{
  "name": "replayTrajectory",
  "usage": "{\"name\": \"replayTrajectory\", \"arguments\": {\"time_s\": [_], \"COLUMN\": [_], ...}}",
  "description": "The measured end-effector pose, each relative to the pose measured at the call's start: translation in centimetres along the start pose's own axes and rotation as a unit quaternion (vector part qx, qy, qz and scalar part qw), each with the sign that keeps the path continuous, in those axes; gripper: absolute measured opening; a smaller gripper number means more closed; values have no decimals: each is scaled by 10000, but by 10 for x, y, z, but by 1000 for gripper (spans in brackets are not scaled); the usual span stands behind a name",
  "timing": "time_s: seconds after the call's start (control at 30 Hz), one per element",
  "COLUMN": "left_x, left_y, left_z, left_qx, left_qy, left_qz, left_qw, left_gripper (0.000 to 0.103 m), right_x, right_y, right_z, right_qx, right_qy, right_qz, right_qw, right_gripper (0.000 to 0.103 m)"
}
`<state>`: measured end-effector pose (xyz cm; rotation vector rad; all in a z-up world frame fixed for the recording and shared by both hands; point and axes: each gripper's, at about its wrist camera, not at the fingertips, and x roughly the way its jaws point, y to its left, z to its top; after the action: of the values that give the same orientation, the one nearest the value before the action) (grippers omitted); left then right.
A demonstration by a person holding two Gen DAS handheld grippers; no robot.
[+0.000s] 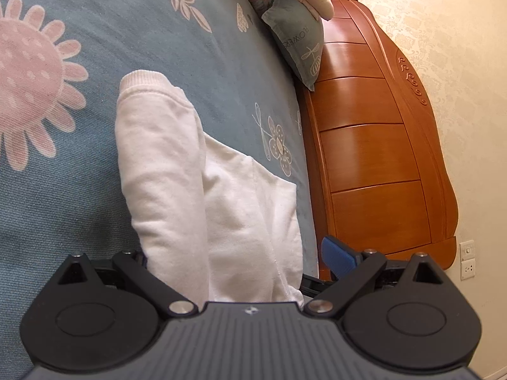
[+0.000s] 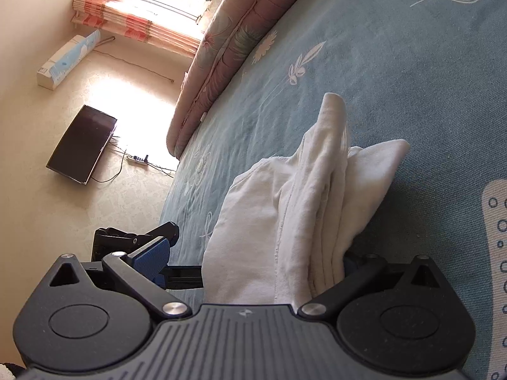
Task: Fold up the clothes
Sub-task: 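Lift the gripped side edge with both tools and fold it over the shirt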
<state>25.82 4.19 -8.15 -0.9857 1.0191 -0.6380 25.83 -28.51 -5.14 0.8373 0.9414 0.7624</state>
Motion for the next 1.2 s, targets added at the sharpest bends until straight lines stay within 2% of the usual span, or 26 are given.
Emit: {"name": "replayTrajectory", "arguments": {"time_s": [0.27, 0.53, 0.83, 1.2], "left_x": [14, 54, 147, 278], "left_y": [-17, -45, -98, -154], "left_z": [-2, -4, -4, -8], "left_qx": [82, 237, 535, 738], "left_qy": [66, 330, 852, 1500], "left_qz": [-78, -138, -273, -788], "left_qw": [9999, 9991, 9946, 9828], "left_gripper": [96, 96, 96, 96], "right_x": [-23, -63, -142, -261], "right_y": [-2, -13, -40, -95], "right_z": [6, 15, 41, 111], "right_qx": [21, 53, 17, 368], "right_qy": [-204, -480, -988, -1847], "right_qz": [77, 3, -380, -742], "right_qw": [9998, 9988, 9944, 9793], "right_gripper": [103, 103, 103, 103]}}
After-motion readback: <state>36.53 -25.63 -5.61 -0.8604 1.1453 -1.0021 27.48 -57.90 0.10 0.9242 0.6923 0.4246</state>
